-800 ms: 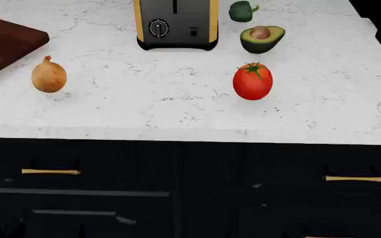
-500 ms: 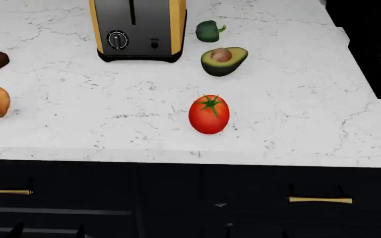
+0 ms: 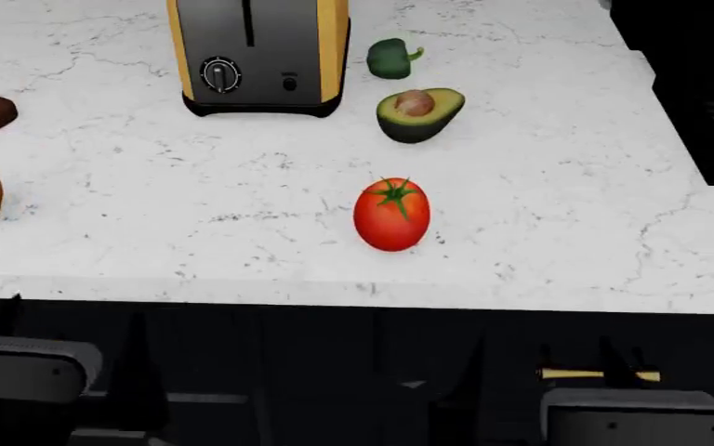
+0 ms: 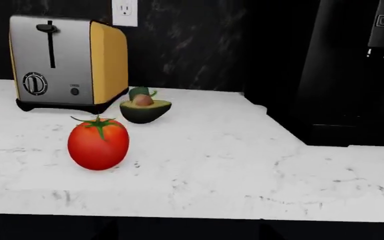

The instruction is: Place the avocado, onion, tomato and bell pepper on the cutting board.

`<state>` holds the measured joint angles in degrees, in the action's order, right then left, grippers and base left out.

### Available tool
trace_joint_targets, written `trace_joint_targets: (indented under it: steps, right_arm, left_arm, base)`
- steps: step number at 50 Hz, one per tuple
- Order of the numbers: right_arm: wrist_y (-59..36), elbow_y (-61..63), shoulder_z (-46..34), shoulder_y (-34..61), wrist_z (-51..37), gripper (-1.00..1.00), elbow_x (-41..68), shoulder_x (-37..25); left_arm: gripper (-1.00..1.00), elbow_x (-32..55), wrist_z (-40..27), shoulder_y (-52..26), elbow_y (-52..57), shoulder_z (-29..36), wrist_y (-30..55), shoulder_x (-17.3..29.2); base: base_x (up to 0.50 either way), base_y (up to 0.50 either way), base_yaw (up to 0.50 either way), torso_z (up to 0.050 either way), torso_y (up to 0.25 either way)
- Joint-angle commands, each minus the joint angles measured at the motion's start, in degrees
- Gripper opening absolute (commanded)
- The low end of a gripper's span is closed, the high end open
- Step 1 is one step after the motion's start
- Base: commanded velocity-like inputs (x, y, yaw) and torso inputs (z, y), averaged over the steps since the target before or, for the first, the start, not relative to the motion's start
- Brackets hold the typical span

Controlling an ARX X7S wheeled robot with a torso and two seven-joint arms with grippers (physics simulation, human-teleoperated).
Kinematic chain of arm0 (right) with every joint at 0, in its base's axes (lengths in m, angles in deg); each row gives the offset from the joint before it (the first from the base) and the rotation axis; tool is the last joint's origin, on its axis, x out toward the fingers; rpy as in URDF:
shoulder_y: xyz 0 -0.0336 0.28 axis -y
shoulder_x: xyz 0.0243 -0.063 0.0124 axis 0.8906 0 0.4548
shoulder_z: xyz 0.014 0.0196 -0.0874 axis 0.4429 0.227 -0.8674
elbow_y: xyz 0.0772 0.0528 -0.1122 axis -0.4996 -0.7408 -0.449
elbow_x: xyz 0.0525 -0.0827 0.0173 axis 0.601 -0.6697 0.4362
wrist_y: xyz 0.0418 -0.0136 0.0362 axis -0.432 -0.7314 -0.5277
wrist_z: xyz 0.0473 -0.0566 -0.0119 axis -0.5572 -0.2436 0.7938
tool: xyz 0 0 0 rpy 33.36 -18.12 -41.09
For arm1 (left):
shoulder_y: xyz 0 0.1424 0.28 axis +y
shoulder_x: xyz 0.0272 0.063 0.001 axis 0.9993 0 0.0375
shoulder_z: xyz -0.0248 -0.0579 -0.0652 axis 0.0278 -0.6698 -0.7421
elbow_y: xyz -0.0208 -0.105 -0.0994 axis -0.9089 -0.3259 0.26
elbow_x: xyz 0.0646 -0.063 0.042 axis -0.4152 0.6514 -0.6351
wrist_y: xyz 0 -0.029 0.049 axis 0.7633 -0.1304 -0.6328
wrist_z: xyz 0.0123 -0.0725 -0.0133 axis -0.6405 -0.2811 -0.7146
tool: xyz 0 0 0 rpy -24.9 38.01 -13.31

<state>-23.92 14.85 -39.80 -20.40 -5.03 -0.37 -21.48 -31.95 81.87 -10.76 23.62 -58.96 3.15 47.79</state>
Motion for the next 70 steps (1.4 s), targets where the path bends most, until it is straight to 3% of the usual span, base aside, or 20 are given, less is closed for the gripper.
trace_joint_targets:
  steps: [1, 12, 16, 21, 29, 52, 70]
  right_arm:
    - [-31.51, 16.07, 1.08, 14.06, 1.63, 1.00, 1.00, -4.76]
    - [-55.43, 16.97, 2.46, 36.53, 4.32, 1.00, 4.69, -7.30]
    - [-56.00, 12.50, 2.19, 42.01, -1.69, 1.00, 13.98, -10.49]
    - [-55.91, 4.68, 3.25, 49.53, -19.79, 1.00, 39.48, -16.29]
    - [-54.91, -4.68, -1.36, 59.90, -23.89, 1.00, 45.54, -19.25]
    - [-52.72, -12.00, -8.70, 67.50, -24.06, 1.00, 46.01, -19.03]
    - [-52.47, -11.42, -8.55, 65.96, -25.98, 1.00, 48.41, -19.74]
  left_arm:
    - [1.00, 0.45, 1.03, -13.92, 8.64, -0.21, 21.44, 0.67]
    - [1.00, 2.50, 2.08, -28.71, 6.98, 1.62, 33.10, -0.31]
    - [1.00, 3.69, 2.91, -34.26, 4.62, 0.84, 36.48, -0.83]
    - [1.00, 4.11, 3.04, -40.82, 1.57, 0.68, 39.00, -0.84]
    - [1.00, 5.46, 3.44, -49.73, -3.11, 0.41, 42.87, -1.93]
    - [1.00, 8.41, 2.86, -53.95, -4.07, -1.92, 44.77, -2.06]
    - [1.00, 10.07, 1.82, -54.34, -2.72, -2.60, 46.11, -1.89]
  base:
    - [0.00, 0.00, 0.00, 0.000, 0.000]
    - [0.00, 0.00, 0.00, 0.000, 0.000]
    - [0.00, 0.00, 0.00, 0.000, 0.000]
    - [0.00, 0.00, 0.00, 0.000, 0.000]
    - [0.00, 0.00, 0.00, 0.000, 0.000]
    - [0.50, -0.13, 0.00, 0.000, 0.000]
    - [0.50, -0.03, 0.00, 0.000, 0.001]
